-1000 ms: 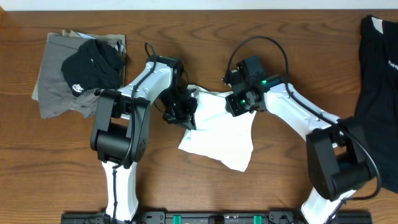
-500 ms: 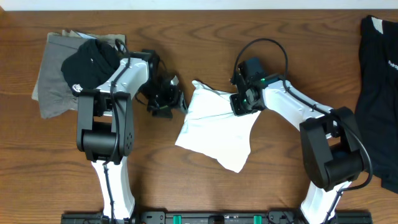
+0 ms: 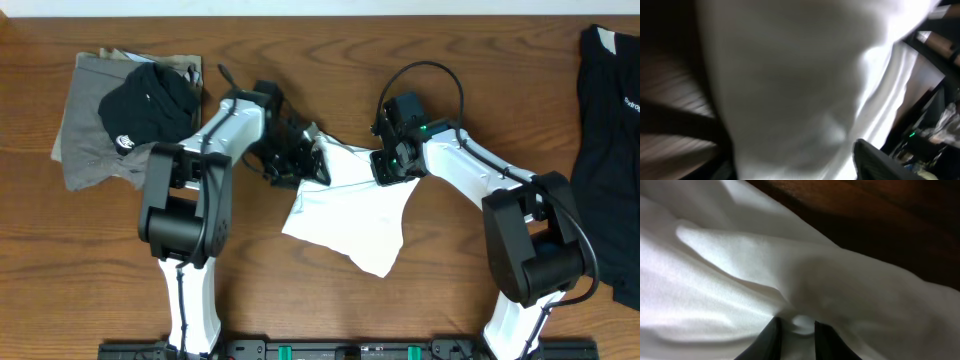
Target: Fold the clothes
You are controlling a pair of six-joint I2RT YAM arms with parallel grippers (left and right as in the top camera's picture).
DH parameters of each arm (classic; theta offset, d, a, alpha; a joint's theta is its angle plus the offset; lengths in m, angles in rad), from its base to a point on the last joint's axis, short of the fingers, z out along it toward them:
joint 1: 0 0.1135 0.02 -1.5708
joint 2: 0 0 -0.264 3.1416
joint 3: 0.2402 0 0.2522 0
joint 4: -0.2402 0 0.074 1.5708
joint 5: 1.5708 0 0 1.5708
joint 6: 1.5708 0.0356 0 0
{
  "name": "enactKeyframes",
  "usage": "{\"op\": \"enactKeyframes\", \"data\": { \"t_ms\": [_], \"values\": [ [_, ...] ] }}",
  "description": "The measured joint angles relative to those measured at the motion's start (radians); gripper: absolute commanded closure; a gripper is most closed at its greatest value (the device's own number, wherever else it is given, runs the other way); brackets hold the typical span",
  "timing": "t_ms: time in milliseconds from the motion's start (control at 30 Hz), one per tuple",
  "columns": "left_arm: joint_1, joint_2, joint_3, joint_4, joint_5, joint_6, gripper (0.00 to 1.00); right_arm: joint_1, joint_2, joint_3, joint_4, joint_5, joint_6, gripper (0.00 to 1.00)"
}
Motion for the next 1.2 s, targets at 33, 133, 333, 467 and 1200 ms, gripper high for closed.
{"op": "enactKeyframes", "data": {
  "t_ms": [33, 133, 333, 467, 1200],
  "values": [
    [-0.012, 0.0, -0.013, 0.013, 0.003, 0.013, 0.49, 0.0, 0.0, 0.0, 0.0, 0.002, 0.0, 0.78],
    [-0.039, 0.0, -0.043, 0.05, 0.016, 0.038, 0.76, -0.002, 0.0, 0.001, -0.003, 0.009, 0.0, 0.8],
    [-0.056, 0.001, -0.06, 0.061, 0.026, 0.058, 0.94, -0.009, -0.003, 0.01, -0.051, 0.023, -0.007, 0.83],
    [-0.041, 0.0, -0.032, -0.017, 0.033, 0.058, 0.94, -0.014, -0.056, 0.011, -0.103, 0.042, -0.037, 0.81],
    [0.621, -0.189, 0.477, 0.066, 0.109, 0.073, 0.94, -0.03, -0.507, 0.108, -0.109, 0.065, -0.026, 0.85]
  ]
}}
